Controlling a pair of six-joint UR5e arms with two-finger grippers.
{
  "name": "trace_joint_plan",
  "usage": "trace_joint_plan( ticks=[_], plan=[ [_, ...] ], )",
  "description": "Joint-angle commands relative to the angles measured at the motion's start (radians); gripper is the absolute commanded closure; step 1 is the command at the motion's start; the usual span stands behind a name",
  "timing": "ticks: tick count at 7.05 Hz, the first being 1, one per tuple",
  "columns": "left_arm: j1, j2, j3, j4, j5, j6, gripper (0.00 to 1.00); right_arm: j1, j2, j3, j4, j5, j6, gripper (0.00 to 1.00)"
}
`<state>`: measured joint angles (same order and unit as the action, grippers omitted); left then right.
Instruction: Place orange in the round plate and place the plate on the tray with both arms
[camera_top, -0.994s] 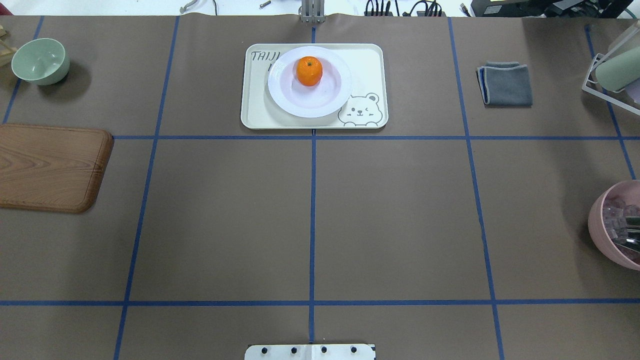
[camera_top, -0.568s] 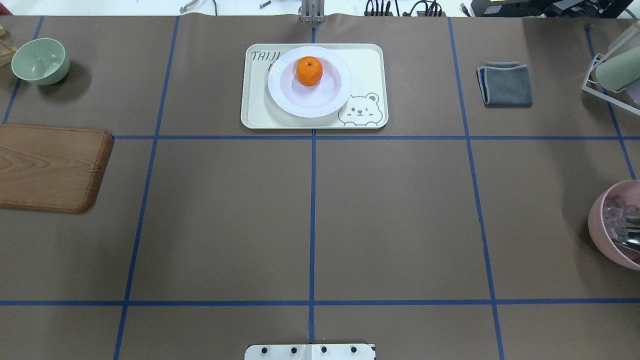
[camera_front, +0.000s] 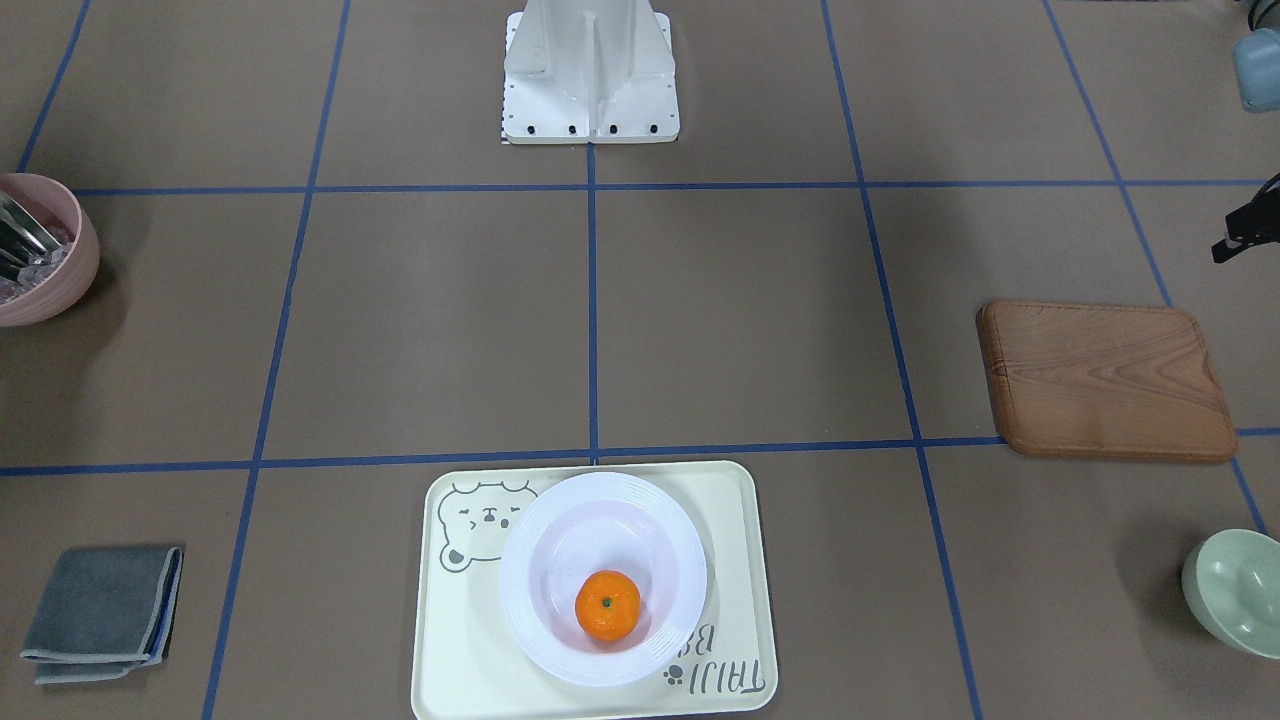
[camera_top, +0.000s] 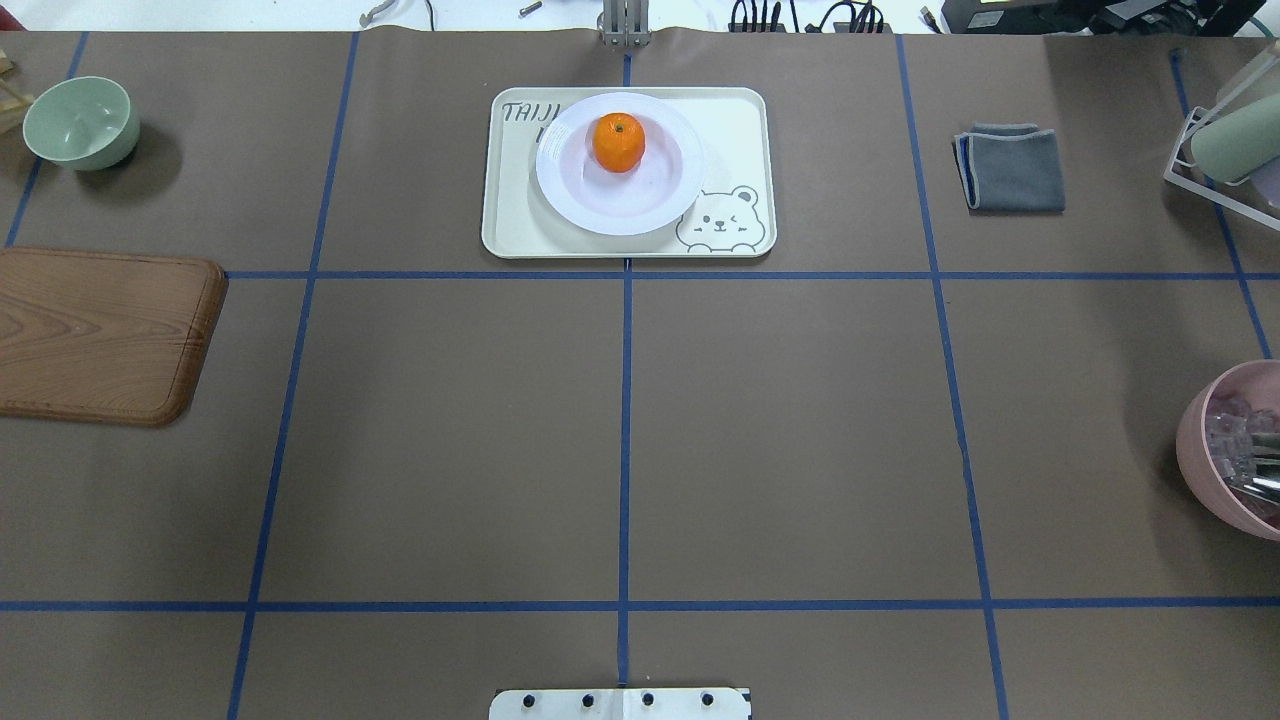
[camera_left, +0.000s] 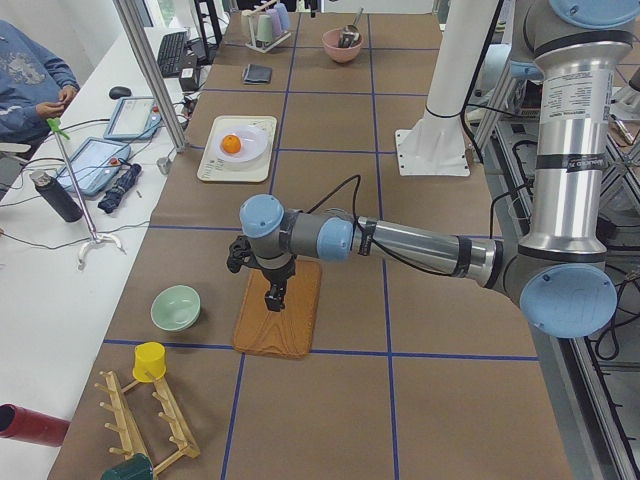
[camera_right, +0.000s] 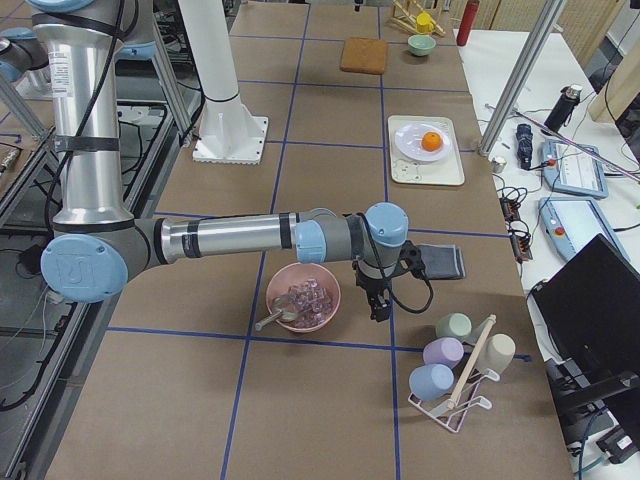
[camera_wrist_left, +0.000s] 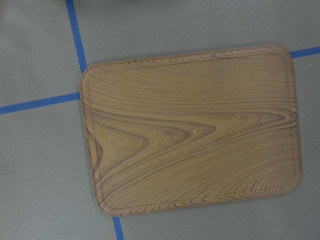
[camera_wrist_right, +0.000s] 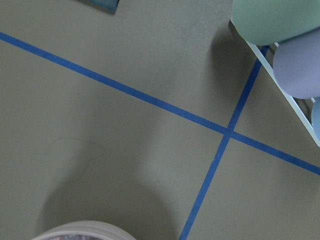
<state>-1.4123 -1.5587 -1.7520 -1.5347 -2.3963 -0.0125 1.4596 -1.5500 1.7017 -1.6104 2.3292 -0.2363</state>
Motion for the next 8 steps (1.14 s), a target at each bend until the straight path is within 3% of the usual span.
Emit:
trace_joint_plan(
  ticks=[1,3,4,8],
  plan=[
    [-0.019,-0.004,0.008,-0.007,0.002,0.000,0.02,-0.005,0.054,0.062,-0.155,-0.010,-0.006,0.00],
    [-0.020,-0.021,0.000,-0.005,0.011,0.005,0.02,-0.008,0.048,0.073,-0.158,-0.028,-0.006,0.00],
    [-0.020,-0.026,0.008,-0.002,0.063,0.002,0.02,-0.010,0.045,0.069,-0.161,-0.022,-0.006,0.00],
    [-0.025,-0.029,0.013,0.037,0.052,0.006,0.02,-0.036,0.054,0.032,-0.161,-0.014,0.017,0.00]
  ],
)
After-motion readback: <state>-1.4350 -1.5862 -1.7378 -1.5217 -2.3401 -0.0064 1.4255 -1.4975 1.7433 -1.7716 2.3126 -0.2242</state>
